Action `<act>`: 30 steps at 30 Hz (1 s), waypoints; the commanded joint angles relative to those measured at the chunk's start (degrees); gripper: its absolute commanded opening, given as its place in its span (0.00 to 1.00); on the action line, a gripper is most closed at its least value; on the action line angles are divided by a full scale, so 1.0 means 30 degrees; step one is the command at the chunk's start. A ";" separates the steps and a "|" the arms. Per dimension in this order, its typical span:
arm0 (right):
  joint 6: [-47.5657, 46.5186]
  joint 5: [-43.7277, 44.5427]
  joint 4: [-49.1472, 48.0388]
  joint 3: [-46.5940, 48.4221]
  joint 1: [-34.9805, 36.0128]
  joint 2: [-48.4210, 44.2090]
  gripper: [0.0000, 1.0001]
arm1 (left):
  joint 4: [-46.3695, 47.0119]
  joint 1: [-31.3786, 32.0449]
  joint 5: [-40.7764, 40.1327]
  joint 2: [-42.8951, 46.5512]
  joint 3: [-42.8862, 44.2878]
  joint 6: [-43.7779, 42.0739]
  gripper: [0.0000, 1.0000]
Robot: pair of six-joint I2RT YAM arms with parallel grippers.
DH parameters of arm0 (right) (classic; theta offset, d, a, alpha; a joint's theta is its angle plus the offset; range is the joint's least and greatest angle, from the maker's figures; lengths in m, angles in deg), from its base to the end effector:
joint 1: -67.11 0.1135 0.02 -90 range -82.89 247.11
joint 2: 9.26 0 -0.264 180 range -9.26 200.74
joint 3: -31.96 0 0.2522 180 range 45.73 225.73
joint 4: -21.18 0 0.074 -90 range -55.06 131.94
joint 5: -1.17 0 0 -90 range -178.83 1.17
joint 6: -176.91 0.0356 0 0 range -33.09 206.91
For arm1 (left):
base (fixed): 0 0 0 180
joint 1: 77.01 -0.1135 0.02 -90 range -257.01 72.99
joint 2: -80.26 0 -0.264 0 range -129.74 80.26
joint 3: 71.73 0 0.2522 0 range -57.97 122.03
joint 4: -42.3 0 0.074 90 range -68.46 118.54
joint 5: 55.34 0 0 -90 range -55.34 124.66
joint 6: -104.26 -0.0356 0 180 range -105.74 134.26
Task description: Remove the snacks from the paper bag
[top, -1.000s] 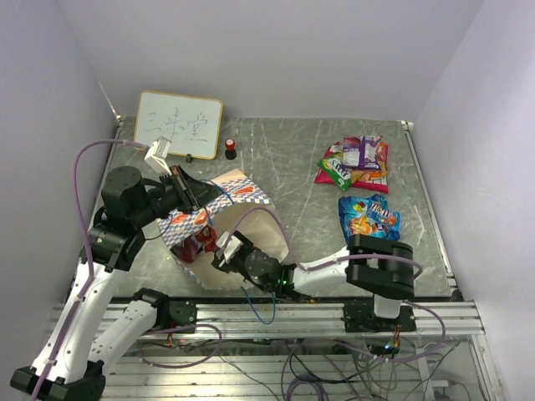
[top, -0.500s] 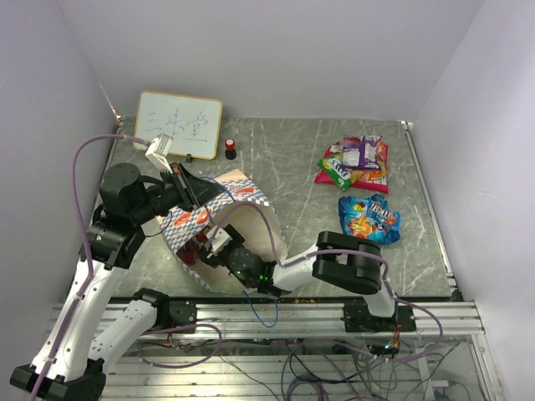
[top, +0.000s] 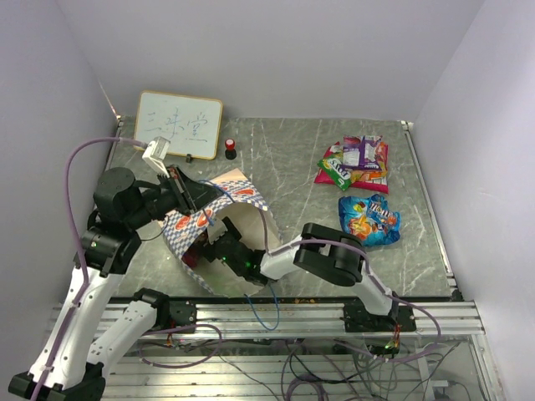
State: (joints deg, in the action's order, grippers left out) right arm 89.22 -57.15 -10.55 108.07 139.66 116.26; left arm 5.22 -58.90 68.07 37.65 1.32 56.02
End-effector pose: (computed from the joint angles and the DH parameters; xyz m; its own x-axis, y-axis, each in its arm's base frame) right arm 0.1488 0.4111 0.1052 -0.1177 -0.2600 -0.9584 -0.6576 0.7436 -0.1210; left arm 0.1328 -0.0641 0.4080 -0.6010 -0.3884 -0.6985 0.5081 0.4890 -0.7090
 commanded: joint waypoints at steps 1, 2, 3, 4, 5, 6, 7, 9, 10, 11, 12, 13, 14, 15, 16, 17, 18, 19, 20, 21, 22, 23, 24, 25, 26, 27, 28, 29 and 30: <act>0.1140 -0.1176 0.2389 0.0935 -0.0540 0.0817 0.68 | -0.0084 0.0116 0.0019 0.0673 -0.0111 -0.0360 0.07; 0.1019 -0.1283 0.2618 0.1136 -0.0644 0.0906 0.66 | -0.0118 0.0116 0.0073 0.0669 -0.0131 -0.0337 0.07; 0.0938 -0.1333 0.2797 0.1301 -0.0709 0.0950 0.64 | -0.0189 0.0116 0.0131 0.0632 -0.0063 -0.0415 0.07; 0.0844 -0.1449 0.2827 0.1390 -0.0789 0.1029 0.61 | -0.0348 0.0116 0.0215 0.0550 0.0029 -0.0527 0.07; 0.0777 -0.1625 0.2809 0.1417 -0.0822 0.1072 0.58 | -0.0528 0.0116 0.0291 0.0478 0.0129 -0.0688 0.07; 0.0793 -0.1779 0.2865 0.1435 -0.0859 0.1088 0.54 | -0.0763 0.0113 0.0316 0.0425 0.0207 -0.0854 0.07; 0.0873 -0.1886 0.3026 0.1441 -0.0838 0.1083 0.51 | -0.0910 0.0116 0.0282 0.0407 0.0279 -0.0988 0.07; 0.0957 -0.2256 0.3325 0.1449 -0.0845 0.0921 0.43 | -0.1024 0.0116 0.0157 0.0432 0.0442 -0.1175 0.07; 0.0897 -0.2477 0.3292 0.1351 -0.0840 0.0802 0.41 | -0.1148 0.0116 0.0053 0.0412 0.0587 -0.1351 0.07; 0.0839 -0.2658 0.3182 0.1232 -0.0854 0.0677 0.39 | -0.1357 0.0116 -0.0099 0.0325 0.0759 -0.1530 0.07; 0.0754 -0.2750 0.3194 0.1192 -0.0848 0.0559 0.36 | -0.1567 0.0116 -0.0209 0.0215 0.0974 -0.1707 0.07; 0.0568 -0.2806 0.3257 0.1194 -0.0851 0.0467 0.32 | -0.1732 0.0116 -0.0159 0.0040 0.1267 -0.1875 0.07; 0.0336 -0.2918 0.3331 0.1202 -0.0903 0.0390 0.28 | -0.1815 0.0116 -0.0037 -0.0088 0.1389 -0.2026 0.07; 0.0109 -0.2959 0.3355 0.1170 -0.0931 0.0360 0.24 | -0.1836 0.0116 0.0040 -0.0144 0.1361 -0.2062 0.07; 0.0037 -0.2986 0.3420 0.1122 -0.0950 0.0289 0.21 | -0.1729 0.0116 0.0017 -0.0074 0.1167 -0.1934 0.07; 0.0061 -0.3055 0.3520 0.1050 -0.1007 0.0225 0.18 | -0.1540 0.0116 -0.0089 0.0081 0.0882 -0.1742 0.07; 0.0115 -0.3133 0.3697 0.0949 -0.1025 0.0133 0.15 | -0.1260 0.0116 -0.0157 0.0262 0.0580 -0.1444 0.07; 0.0137 -0.3144 0.3790 0.0776 -0.1042 -0.0091 0.13 | -0.1053 0.0109 -0.0202 0.0412 0.0370 -0.1216 0.07; 0.0154 -0.3148 0.3797 0.0578 -0.1051 -0.0291 0.12 | -0.0946 0.0115 -0.0244 0.0509 0.0288 -0.1103 0.07; 0.0130 -0.3148 0.3757 0.0337 -0.1042 -0.0445 0.11 | -0.1068 0.0116 -0.0363 0.0506 0.0381 -0.1162 0.07; 0.0051 -0.3170 0.3731 0.0113 -0.1055 -0.0680 0.09 | -0.1303 0.0116 -0.0576 0.0457 0.0550 -0.1298 0.07; -0.0058 -0.3148 0.3760 -0.0098 -0.1046 -0.0947 0.08 | -0.1633 0.0116 -0.0826 0.0400 0.0717 -0.1520 0.07; -0.0142 -0.3141 0.3808 -0.0293 -0.1073 -0.1178 0.07 | -0.1912 0.0116 -0.1047 0.0331 0.0866 -0.1676 0.07; -0.0262 -0.3122 0.3861 -0.0558 -0.1085 -0.1456 0.05 | -0.2163 0.0116 -0.1302 0.0296 0.0977 -0.1813 0.07; -0.0409 -0.3141 0.3905 -0.0746 -0.1093 -0.1736 0.04 | -0.2488 0.0116 -0.1557 0.0263 0.1027 -0.1907 0.07; -0.0474 -0.3162 0.3965 -0.0971 -0.1083 -0.2020 0.02 | -0.2565 0.0116 -0.1743 0.0299 0.1022 -0.1944 0.07; -0.0593 -0.3190 0.3947 -0.1193 -0.1082 -0.2364 0.01 | -0.2596 0.0116 -0.1872 0.0351 0.0952 -0.1923 0.07; -0.0695 -0.3154 0.3923 -0.1470 -0.1082 -0.2652 0.01 | -0.2586 0.0116 -0.2013 0.0420 0.0801 -0.1869 0.07; -0.0694 -0.3087 0.3971 -0.1552 -0.1064 -0.3021 0.00 | -0.2483 0.0116 -0.2108 0.0494 0.0643 -0.1789 0.07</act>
State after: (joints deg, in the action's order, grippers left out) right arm 88.54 -66.35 -1.53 105.80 136.63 111.03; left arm -1.31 -58.90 64.74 38.52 2.96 51.61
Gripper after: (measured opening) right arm 0.360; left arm 0.073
